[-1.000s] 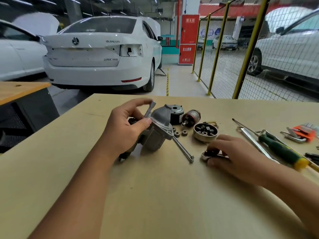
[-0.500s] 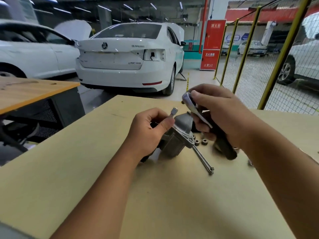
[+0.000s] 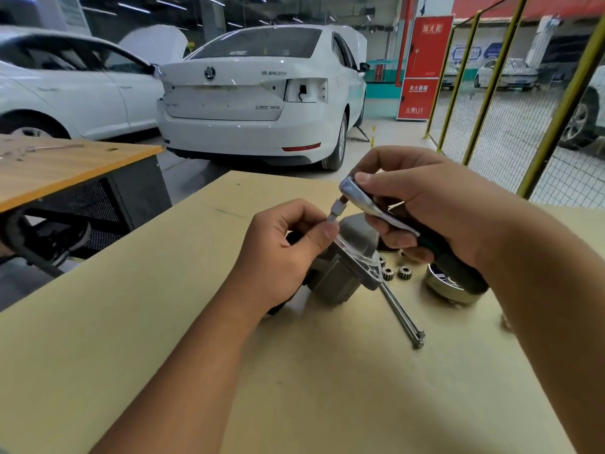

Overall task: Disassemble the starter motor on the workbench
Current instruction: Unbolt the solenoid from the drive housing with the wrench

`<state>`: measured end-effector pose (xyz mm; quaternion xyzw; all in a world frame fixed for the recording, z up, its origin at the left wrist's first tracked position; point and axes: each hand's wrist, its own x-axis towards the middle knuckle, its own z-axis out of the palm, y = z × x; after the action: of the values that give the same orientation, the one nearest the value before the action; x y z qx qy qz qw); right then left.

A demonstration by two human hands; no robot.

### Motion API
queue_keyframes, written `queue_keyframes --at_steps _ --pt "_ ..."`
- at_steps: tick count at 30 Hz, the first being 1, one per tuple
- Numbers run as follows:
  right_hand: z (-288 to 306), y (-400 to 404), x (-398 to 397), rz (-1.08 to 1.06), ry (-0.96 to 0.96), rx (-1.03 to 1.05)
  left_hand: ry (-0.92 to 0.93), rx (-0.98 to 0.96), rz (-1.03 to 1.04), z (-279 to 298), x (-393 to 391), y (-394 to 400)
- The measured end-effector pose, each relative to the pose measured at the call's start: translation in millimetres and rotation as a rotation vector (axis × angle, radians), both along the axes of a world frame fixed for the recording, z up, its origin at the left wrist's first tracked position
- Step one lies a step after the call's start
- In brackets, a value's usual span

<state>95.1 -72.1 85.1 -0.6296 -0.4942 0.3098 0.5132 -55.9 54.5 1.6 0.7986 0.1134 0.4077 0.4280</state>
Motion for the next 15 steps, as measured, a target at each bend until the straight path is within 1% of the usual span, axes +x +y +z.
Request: queue_keyframes --at_steps 2,6,10,12,15 --pt "0 0 0 -0.024 -0.034 -0.002 -0.001 0.011 -0.006 1 0 0" --pt "4 0 -3 -0.058 -0.083 -0.072 -0.015 0.025 0.017 0 0 2" --pt "10 -2 -13 -0.146 -0.131 -0.140 -0.018 0.022 0.020 0 -1 -2" --pt "11 -5 -20 -0.187 -0.110 -0.175 -0.026 0.016 0.017 1 -1 -1" --pt "12 -7 -30 -0.200 0.004 -0.198 -0.046 -0.002 -0.001 2 -3 1"
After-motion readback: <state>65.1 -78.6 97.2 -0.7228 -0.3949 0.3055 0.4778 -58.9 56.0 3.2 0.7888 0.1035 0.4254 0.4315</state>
